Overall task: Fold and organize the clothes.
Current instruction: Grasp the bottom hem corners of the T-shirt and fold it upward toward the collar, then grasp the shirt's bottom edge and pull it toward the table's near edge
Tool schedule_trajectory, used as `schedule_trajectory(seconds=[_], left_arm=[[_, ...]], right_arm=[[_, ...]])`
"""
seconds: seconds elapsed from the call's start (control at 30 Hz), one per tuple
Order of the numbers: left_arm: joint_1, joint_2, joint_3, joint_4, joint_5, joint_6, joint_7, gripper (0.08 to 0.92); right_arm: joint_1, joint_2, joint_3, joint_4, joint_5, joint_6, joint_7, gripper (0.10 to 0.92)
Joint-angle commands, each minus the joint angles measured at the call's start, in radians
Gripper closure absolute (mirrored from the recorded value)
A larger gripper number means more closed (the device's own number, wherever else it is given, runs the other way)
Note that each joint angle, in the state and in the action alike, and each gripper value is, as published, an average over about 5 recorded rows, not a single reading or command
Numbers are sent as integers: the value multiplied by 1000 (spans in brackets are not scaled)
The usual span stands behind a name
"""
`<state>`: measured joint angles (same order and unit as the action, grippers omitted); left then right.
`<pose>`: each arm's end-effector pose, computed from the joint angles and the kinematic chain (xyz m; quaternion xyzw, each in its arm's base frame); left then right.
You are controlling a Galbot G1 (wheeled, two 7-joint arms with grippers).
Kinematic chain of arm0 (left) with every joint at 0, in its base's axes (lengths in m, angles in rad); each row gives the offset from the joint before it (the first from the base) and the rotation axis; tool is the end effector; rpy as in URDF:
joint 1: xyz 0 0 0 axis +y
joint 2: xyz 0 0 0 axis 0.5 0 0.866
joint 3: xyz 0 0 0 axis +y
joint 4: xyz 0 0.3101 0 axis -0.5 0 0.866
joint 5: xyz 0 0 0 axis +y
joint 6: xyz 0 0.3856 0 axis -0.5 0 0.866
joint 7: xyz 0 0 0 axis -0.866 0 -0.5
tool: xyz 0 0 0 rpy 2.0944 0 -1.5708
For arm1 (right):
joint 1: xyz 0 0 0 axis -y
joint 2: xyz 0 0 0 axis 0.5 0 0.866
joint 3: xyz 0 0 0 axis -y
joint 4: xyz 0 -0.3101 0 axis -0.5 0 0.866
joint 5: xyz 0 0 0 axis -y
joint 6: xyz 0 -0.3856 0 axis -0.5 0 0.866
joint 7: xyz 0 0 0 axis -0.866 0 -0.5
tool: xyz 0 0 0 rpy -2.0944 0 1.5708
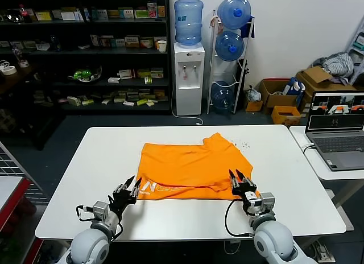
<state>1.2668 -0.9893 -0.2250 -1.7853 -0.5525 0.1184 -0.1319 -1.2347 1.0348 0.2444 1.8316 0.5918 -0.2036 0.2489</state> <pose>0.2967 0.0326 -0.3238 -0.1169 -0.9808 0.0006 0.1560 0.3083 -0.0193 -0.2962 0.0640 -0.9847 -0.0243 0.1604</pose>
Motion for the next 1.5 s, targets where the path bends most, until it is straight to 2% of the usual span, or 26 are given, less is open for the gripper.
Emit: schedule_trajectory(seconds=[0.03, 0.27, 0.37, 0.47, 1.27, 1.37, 1.5], left_arm=[[95, 11, -31, -62, 18, 47, -14, 470], [160, -40, -65, -11, 25, 45, 9, 271], [145, -65, -66, 23, 28, 36, 22, 204], [120, -77, -61, 39, 28, 33, 26, 181], [22, -47, -22, 39, -54, 134, -8, 183], [16, -47, -16, 48, -60, 139, -7, 223], [6, -54, -8, 62, -57, 140, -6, 326]], right_arm=[[-144, -67, 98, 42, -45, -8, -28, 463], [-263, -85, 165, 31, -7, -34, -49, 266], [-247, -72, 164, 20, 8, -43, -50, 215], [-215, -62, 150, 14, 18, -55, -48, 204], [-132, -35, 101, -31, 65, -107, -31, 212], [-135, -35, 101, -31, 65, -110, -30, 256], [-137, -35, 100, -30, 65, -114, -29, 356]])
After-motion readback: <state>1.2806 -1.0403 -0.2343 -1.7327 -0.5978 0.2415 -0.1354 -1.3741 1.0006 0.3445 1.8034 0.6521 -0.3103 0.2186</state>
